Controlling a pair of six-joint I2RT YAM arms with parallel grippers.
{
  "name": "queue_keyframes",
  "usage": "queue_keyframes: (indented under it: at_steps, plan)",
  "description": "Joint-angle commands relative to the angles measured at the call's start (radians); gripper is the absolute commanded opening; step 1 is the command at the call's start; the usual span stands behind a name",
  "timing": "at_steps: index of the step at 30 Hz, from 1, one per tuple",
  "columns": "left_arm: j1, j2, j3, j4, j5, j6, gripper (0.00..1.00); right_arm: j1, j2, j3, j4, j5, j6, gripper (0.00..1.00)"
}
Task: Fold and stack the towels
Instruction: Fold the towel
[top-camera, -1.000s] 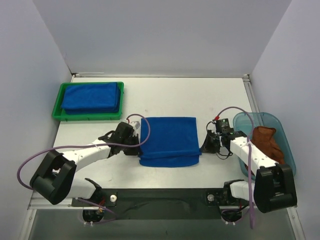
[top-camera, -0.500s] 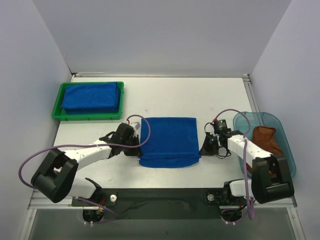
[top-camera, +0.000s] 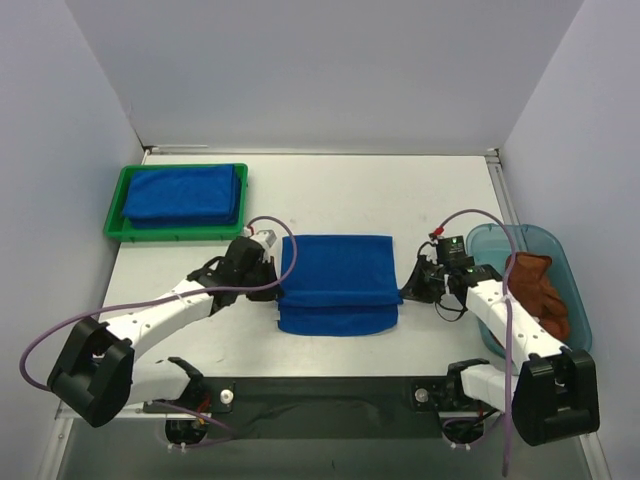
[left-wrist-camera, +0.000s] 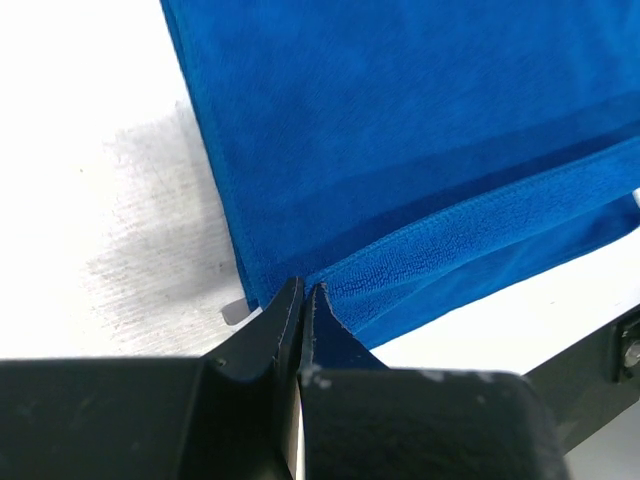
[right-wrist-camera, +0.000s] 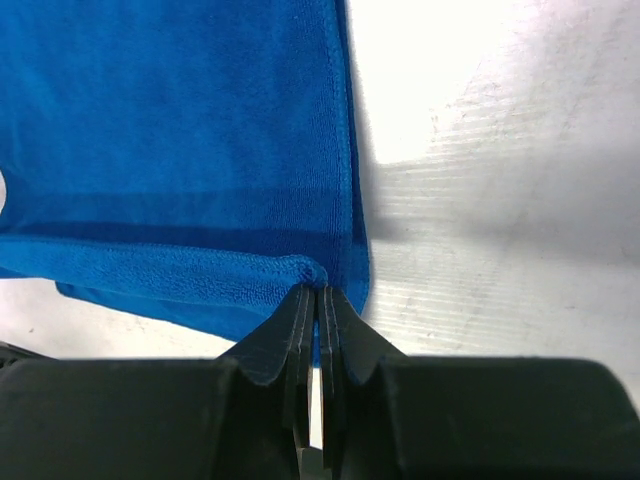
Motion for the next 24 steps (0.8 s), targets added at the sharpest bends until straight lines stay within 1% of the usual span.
queue_keyframes:
  at_steps: [1, 5, 8, 11, 12, 13, 14, 15, 16, 17, 18, 19, 20, 22, 24]
  plan:
    - [0.002, -0.043, 0.04, -0.069, -0.039, 0.024, 0.01, 0.008, -0.046, 0.018, -0.084, 0.001, 0.023, 0.0]
    - [0.002, -0.055, -0.015, -0.06, -0.042, 0.014, 0.01, 0.033, -0.083, -0.05, -0.087, 0.014, 0.038, 0.01]
    - [0.0, -0.034, -0.044, -0.04, -0.008, 0.001, 0.02, 0.039, -0.063, -0.093, -0.082, 0.02, 0.034, 0.01]
    - [-0.004, -0.014, -0.076, -0.023, 0.007, -0.007, 0.11, 0.046, -0.037, -0.116, -0.076, 0.032, 0.023, 0.04]
    - [-0.009, -0.01, -0.079, -0.015, 0.01, -0.009, 0.14, 0.045, -0.035, -0.128, -0.076, 0.041, 0.02, 0.1]
    - [-0.011, -0.013, -0.084, -0.015, 0.018, -0.01, 0.25, 0.046, -0.032, -0.131, -0.076, 0.052, 0.017, 0.14]
    - [-0.015, -0.024, -0.084, -0.018, 0.02, -0.012, 0.3, 0.046, -0.038, -0.131, -0.075, 0.047, 0.016, 0.2]
    - [-0.018, -0.036, -0.085, -0.023, 0.021, -0.013, 0.36, 0.048, -0.044, -0.127, -0.076, 0.043, 0.012, 0.3]
    - [-0.021, -0.05, -0.085, -0.027, 0.018, -0.013, 0.48, 0.049, -0.057, -0.121, -0.084, 0.031, 0.014, 0.36]
    - [-0.02, -0.085, -0.079, -0.049, 0.014, -0.013, 0.52, 0.059, -0.092, -0.114, -0.09, 0.011, 0.014, 0.41]
    - [-0.02, -0.105, -0.078, -0.061, 0.003, -0.012, 0.54, 0.065, -0.115, -0.105, -0.094, 0.003, 0.019, 0.48]
    - [-0.021, -0.125, -0.072, -0.076, -0.022, -0.009, 0.58, 0.077, -0.136, -0.081, -0.117, 0.0, 0.019, 0.49]
    - [-0.021, -0.163, -0.056, -0.107, -0.035, -0.005, 0.6, 0.1, -0.177, -0.068, -0.13, 0.01, 0.017, 0.5]
    - [-0.021, -0.197, -0.039, -0.122, -0.058, -0.005, 0.65, 0.125, -0.21, -0.024, -0.162, 0.02, 0.002, 0.5]
    - [-0.023, -0.228, -0.015, -0.133, -0.063, -0.005, 0.68, 0.151, -0.23, 0.004, -0.171, 0.044, -0.009, 0.5]
